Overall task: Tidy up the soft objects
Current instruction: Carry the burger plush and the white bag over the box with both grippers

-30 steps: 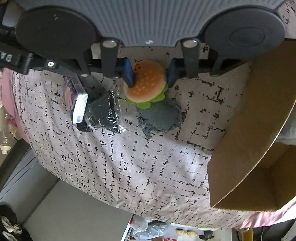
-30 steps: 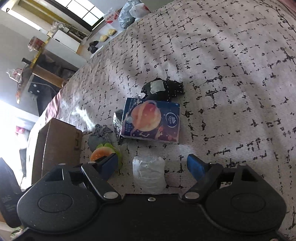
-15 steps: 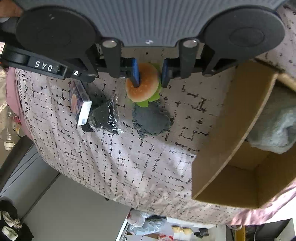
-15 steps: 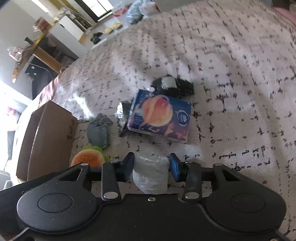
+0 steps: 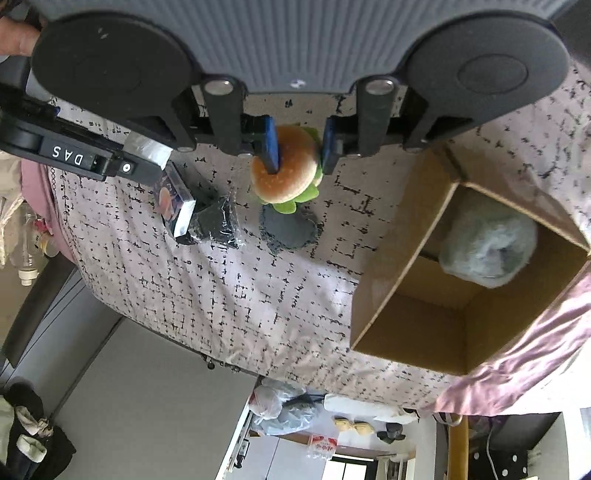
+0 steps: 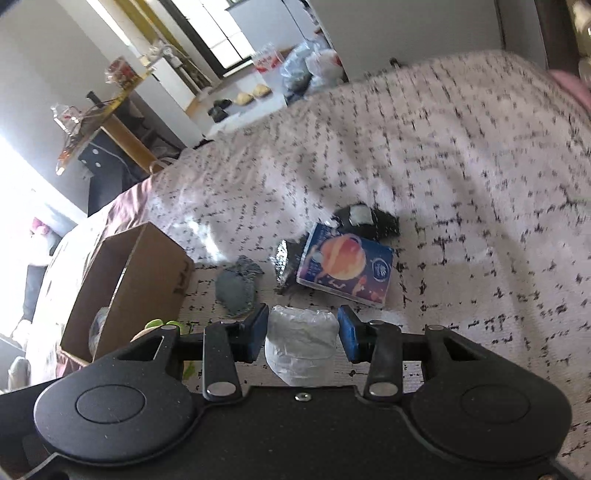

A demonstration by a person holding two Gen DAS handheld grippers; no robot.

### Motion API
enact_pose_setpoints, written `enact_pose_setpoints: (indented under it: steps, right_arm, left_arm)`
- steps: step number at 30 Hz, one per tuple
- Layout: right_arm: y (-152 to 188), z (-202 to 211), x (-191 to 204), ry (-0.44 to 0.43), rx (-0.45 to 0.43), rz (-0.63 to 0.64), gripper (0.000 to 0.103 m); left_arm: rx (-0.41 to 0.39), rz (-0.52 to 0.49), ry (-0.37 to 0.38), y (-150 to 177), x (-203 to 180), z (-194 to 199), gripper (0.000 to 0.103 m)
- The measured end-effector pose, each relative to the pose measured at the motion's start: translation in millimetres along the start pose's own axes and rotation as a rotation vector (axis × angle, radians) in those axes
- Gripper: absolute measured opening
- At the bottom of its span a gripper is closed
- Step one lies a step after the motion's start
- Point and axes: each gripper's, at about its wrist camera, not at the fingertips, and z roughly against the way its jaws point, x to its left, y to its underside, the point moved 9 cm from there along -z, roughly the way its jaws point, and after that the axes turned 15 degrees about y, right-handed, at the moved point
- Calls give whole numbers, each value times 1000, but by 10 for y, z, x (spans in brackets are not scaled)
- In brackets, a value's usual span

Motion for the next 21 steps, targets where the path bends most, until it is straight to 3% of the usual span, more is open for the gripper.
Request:
enact_pose_setpoints:
  steps: [7, 12, 21]
  right_arm:
    - [120, 239, -24, -7, -18, 3, 41]
    - [182, 496, 44, -78, -29, -72, 41]
    - [248, 711, 246, -48, -78, -74, 41]
  left_arm:
    - [-37, -12, -1, -50, -6, 322, 23]
    - [-62, -14, 17, -88, 4, 492, 23]
    - [-86, -20, 50, -136, 48, 813, 23]
